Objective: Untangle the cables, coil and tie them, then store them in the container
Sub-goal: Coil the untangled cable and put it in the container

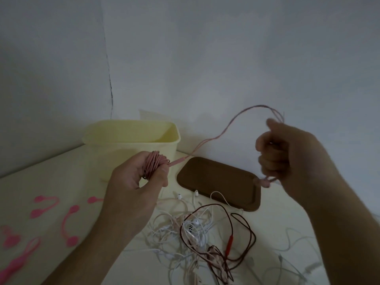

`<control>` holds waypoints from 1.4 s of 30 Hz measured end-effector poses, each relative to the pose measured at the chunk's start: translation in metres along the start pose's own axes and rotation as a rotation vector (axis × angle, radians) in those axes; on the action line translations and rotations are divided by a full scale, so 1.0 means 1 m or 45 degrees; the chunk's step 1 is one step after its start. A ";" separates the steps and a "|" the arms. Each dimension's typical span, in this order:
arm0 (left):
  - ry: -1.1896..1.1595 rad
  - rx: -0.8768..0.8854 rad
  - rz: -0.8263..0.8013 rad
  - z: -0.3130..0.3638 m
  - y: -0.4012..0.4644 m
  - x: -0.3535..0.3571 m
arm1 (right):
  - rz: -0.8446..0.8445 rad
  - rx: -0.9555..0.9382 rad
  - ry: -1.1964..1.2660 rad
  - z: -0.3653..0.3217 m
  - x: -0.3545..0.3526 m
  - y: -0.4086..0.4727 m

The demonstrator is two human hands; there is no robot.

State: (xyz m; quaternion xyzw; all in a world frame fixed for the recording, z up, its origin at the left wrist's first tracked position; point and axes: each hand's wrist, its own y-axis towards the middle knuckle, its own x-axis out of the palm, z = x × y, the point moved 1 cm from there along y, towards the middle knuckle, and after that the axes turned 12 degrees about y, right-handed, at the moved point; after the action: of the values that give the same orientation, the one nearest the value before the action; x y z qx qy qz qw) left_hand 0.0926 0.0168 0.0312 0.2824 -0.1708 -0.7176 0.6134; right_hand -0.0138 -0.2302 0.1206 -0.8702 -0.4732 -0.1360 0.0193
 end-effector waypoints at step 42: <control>-0.588 -0.277 -0.797 0.006 -0.010 0.010 | -0.652 -0.604 -0.981 0.039 0.053 -0.022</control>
State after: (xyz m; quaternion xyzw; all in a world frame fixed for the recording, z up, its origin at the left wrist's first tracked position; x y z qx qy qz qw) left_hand 0.0805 0.0085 0.0282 0.0857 -0.1331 -0.9281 0.3371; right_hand 0.0035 -0.1683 0.0941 -0.6939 -0.5999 0.0903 -0.3878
